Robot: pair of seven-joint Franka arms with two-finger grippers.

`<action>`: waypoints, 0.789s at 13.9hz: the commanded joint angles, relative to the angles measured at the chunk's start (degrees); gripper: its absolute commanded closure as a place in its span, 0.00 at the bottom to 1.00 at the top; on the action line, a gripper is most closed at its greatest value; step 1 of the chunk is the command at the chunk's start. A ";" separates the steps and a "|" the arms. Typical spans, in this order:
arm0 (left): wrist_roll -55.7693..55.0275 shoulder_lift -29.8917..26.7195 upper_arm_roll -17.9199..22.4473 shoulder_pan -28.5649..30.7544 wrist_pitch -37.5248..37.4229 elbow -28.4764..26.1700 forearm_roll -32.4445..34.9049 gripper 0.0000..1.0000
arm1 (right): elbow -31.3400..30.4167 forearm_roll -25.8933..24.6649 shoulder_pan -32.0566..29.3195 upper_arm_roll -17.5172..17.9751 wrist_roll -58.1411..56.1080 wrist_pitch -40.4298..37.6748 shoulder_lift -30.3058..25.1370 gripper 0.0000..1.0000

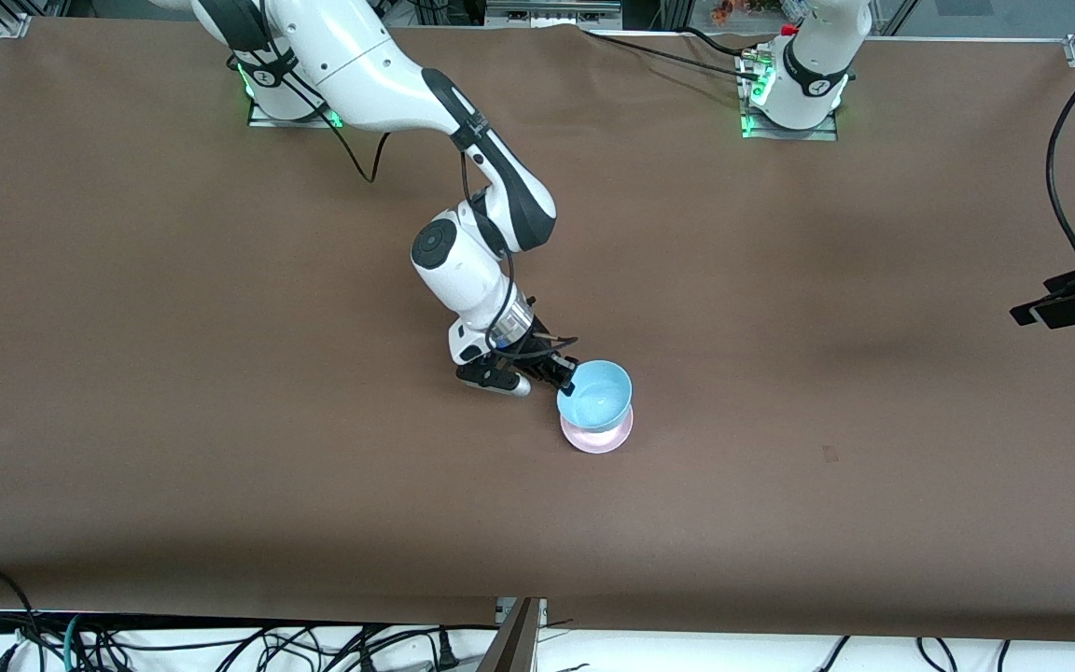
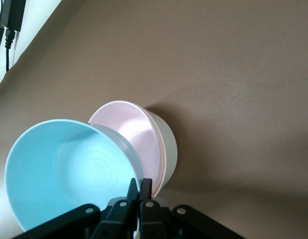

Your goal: Stack pink and blue bowls on white bowl

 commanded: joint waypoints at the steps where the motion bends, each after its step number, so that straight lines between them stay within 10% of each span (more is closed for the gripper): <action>1: 1.51 -1.41 -0.32 0.48 -0.50 -1.35 -0.65 0.30 | 1.94 -0.55 0.67 -0.60 0.34 0.42 1.36 1.00; 11: 12.41 0.26 -0.14 4.35 4.69 -1.61 3.39 0.21 | 1.94 -0.90 0.05 -0.77 0.34 -0.10 0.92 1.00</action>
